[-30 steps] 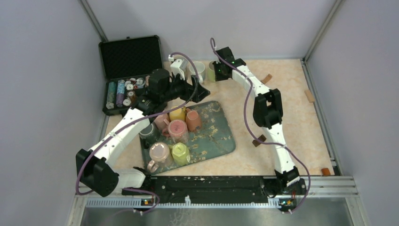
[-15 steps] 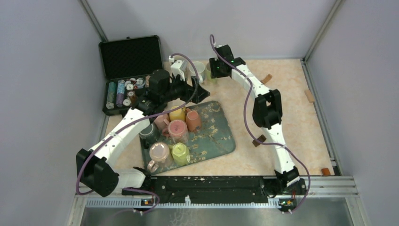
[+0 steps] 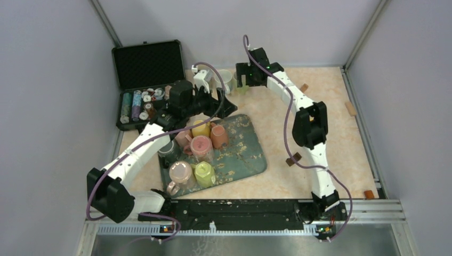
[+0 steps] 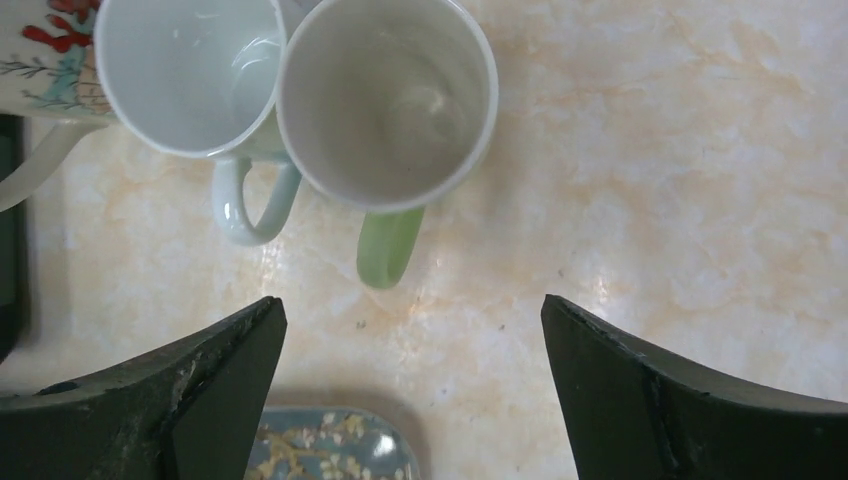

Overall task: Turn the mug right side up
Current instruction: Move the cup to the tray, then turn over the cup on the tray.

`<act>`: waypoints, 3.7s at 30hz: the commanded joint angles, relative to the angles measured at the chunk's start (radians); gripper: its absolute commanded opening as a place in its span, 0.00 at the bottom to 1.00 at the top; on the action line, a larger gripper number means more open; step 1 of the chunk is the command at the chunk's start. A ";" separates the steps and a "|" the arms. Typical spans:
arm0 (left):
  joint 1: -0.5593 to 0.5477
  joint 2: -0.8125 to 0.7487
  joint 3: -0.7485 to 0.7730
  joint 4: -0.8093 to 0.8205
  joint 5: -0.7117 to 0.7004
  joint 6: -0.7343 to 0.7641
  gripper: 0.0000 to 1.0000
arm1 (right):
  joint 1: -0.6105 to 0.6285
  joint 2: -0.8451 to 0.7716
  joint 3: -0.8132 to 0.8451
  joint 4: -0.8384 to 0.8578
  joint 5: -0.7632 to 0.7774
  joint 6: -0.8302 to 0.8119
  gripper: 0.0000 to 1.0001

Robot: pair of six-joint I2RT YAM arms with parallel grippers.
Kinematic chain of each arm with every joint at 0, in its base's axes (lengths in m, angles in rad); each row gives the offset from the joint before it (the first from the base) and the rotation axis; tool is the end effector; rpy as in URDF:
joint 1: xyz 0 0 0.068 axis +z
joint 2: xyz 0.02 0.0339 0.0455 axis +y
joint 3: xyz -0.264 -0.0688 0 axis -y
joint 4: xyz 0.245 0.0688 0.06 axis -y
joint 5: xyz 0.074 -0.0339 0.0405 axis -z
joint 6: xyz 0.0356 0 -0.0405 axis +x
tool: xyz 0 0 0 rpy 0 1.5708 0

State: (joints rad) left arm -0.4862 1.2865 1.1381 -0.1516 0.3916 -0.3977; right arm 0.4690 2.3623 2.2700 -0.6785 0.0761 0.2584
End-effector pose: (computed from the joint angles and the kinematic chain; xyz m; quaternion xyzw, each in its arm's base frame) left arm 0.2582 -0.1518 0.3584 0.1503 0.7836 -0.3905 0.4593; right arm 0.4792 0.2398 0.2599 -0.0820 0.9169 0.1057 0.3761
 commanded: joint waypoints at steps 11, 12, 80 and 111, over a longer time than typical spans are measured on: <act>-0.011 -0.061 -0.088 -0.131 -0.131 -0.010 0.99 | 0.010 -0.494 -0.508 0.192 0.020 0.111 0.99; -0.013 -0.059 -0.089 -0.143 -0.148 -0.011 0.99 | 0.009 -0.520 -0.542 0.206 0.020 0.118 0.99; -0.272 0.796 0.706 -0.724 -0.440 0.233 0.58 | -0.159 -1.087 -1.129 0.334 0.098 0.171 0.99; -0.333 0.822 0.698 -0.730 -0.261 0.344 0.38 | -0.199 -1.168 -1.202 0.354 0.094 0.198 0.99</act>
State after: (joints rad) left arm -0.8005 2.0922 1.7988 -0.8486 0.1875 -0.0948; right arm 0.2810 1.2270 1.0714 -0.3622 0.1677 0.4484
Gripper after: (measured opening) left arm 0.378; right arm 0.990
